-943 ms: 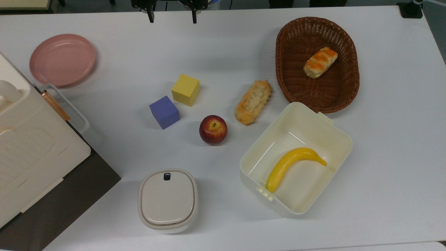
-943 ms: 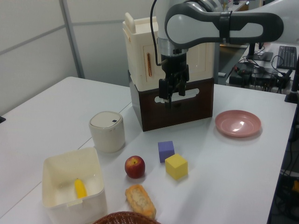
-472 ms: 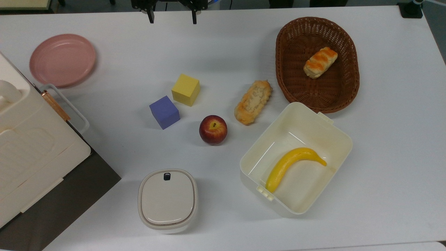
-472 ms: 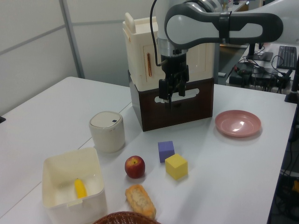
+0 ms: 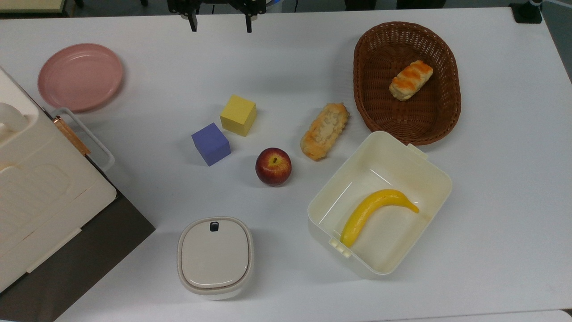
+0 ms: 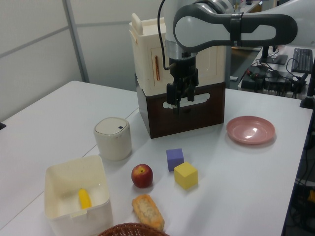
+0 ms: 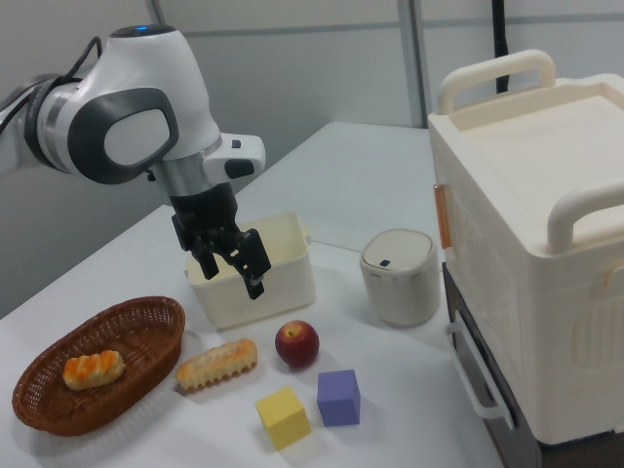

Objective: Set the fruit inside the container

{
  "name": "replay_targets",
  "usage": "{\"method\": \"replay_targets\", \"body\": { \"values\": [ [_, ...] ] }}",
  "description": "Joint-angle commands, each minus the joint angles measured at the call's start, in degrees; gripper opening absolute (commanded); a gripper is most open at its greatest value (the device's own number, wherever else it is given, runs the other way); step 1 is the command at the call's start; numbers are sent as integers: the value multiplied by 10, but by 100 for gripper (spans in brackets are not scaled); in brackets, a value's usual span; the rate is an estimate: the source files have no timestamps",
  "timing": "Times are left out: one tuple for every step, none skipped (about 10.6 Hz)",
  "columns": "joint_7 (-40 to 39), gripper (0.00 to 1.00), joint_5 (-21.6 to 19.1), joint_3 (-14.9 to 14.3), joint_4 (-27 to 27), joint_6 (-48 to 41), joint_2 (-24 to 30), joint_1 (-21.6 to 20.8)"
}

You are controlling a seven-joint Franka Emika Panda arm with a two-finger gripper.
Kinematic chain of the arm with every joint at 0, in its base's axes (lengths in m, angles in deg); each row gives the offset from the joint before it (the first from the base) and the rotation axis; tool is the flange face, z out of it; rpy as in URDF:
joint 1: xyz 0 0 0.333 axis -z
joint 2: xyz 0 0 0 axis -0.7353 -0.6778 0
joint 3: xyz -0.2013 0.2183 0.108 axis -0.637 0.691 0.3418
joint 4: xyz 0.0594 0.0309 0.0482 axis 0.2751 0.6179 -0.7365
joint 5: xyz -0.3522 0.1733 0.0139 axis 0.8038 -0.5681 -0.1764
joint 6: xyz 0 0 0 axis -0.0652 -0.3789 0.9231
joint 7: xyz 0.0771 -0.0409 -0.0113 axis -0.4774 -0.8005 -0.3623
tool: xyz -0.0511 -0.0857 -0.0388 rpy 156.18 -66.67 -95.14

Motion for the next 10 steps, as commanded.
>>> {"method": "replay_targets", "body": {
  "values": [
    [-10,100,-3,-2,10,13,-2,-2],
    [-10,100,-3,-2,9,13,-5,-2],
    [-9,100,-3,-2,9,13,-5,-2],
    [-9,100,-4,-2,9,14,-5,-2],
    [-8,100,-5,-2,9,16,-6,-2],
    [-5,100,-5,-2,10,21,-6,-2],
    [-4,100,-5,-2,10,21,-7,-2],
    [-4,100,-5,-2,9,22,-7,-2],
    [-4,100,-5,-2,10,25,-8,-2],
    [-3,100,-5,-2,11,29,-9,-4]
  ]
}}
